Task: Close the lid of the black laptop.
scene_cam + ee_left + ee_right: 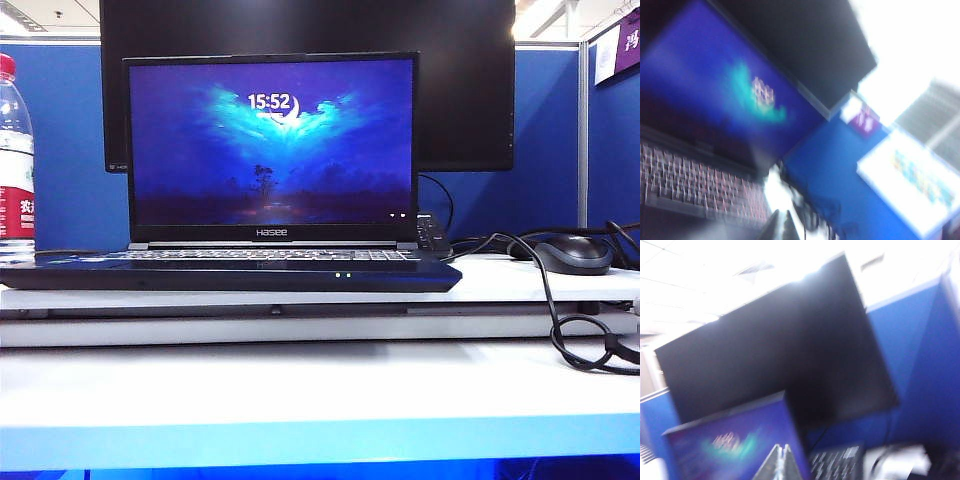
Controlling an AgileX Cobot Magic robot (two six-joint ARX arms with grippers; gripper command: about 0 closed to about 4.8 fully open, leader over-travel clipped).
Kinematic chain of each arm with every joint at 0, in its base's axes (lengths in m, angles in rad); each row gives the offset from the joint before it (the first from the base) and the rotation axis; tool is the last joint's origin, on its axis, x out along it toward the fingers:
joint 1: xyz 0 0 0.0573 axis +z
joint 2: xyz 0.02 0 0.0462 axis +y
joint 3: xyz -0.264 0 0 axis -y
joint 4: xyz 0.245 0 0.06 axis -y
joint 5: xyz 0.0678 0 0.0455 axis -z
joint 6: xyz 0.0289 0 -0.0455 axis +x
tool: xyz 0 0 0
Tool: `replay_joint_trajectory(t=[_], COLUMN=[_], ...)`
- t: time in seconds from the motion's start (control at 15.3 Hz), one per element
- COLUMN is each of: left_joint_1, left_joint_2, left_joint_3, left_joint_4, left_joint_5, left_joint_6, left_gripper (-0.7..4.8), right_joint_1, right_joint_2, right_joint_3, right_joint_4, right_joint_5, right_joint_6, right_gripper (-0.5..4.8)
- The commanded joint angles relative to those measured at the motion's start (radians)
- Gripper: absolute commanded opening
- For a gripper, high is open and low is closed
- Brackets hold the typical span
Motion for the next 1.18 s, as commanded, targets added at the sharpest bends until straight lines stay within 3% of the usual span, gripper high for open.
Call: replay_joint_trajectory(t=[0.07,0.26,0.46,0.65,0.78,0.85,0.92,1.18], left_joint_1=[0.0,0.0,-0.002,-0.064,-0.157,-0.249,-0.318,-0.503], left_joint_2=[0.024,0.211,0.508,0.75,0.89,0.987,1.049,1.189], left_joint_3=[0.103,0.188,0.315,0.428,0.491,0.535,0.553,0.553], left_joint_4=[-0.066,-0.068,-0.079,-0.143,-0.253,-0.348,-0.367,-0.367], left_joint_5=[0.033,0.194,0.401,0.411,0.343,0.237,0.16,-0.087], left_joint_6=[0.059,0.116,0.21,0.341,0.455,0.555,0.593,0.607], left_gripper=[-0.01,-0.01,0.12,0.26,0.26,0.26,0.26,0.19], right_joint_1=[0.0,0.001,0.003,0.002,0.001,0.001,0.0,-0.006], right_joint_2=[0.195,0.481,0.823,1.062,1.181,1.266,1.312,1.462], right_joint_3=[0.154,0.347,0.607,0.817,0.939,1.036,1.086,1.179], right_joint_4=[0.042,0.085,0.08,0.021,-0.034,-0.136,-0.2,-0.276], right_joint_5=[0.005,-0.121,-0.327,-0.393,-0.438,-0.442,-0.442,-0.442], right_joint_6=[-0.05,-0.05,-0.069,-0.088,-0.114,-0.193,-0.229,-0.293], right_gripper=[-0.01,-0.01,-0.01,-0.01,-0.01,-0.01,-0.01,-0.01])
